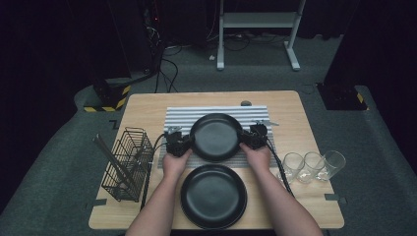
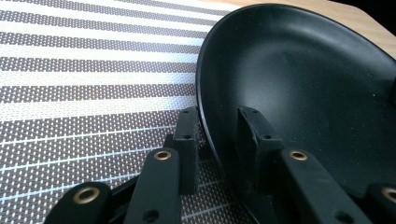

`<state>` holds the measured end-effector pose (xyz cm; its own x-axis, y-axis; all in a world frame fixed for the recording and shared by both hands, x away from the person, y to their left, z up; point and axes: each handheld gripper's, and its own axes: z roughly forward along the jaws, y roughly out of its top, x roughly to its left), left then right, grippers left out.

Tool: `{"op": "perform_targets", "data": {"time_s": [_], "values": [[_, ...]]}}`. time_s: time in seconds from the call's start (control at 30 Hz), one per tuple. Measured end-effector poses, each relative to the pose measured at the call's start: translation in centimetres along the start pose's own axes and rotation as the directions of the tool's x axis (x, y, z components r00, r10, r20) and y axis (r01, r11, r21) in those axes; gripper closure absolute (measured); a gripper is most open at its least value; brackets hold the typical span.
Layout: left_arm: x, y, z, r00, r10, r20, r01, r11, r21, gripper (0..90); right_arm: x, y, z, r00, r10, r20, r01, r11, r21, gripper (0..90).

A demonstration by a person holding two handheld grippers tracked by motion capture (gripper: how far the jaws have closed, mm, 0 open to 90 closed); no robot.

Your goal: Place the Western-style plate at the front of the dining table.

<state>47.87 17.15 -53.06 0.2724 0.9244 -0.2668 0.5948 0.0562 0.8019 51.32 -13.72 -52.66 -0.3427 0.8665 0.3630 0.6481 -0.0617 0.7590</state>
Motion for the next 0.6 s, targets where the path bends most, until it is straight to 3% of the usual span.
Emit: {"op": "perform_targets", "data": {"time_s": [0.23, 0.6], "values": [[-0.13, -0.02, 0.11, 0.9999, 0.012, -0.011, -0.012, 0.9999, 0.012, 69.2, -0.12, -0.18, 0.26, 0.9997, 0.016, 0.019, -0.017, 1.0, 0.015, 73.5], [-0.51, -0.12, 0.12, 0.9986, 0.046, -0.026, -0.046, 0.9989, 0.011, 67.2, -0.01, -0.21, 0.13, 0.9975, 0.0, 0.071, -0.002, 1.0, 0.028, 75.4]]}}
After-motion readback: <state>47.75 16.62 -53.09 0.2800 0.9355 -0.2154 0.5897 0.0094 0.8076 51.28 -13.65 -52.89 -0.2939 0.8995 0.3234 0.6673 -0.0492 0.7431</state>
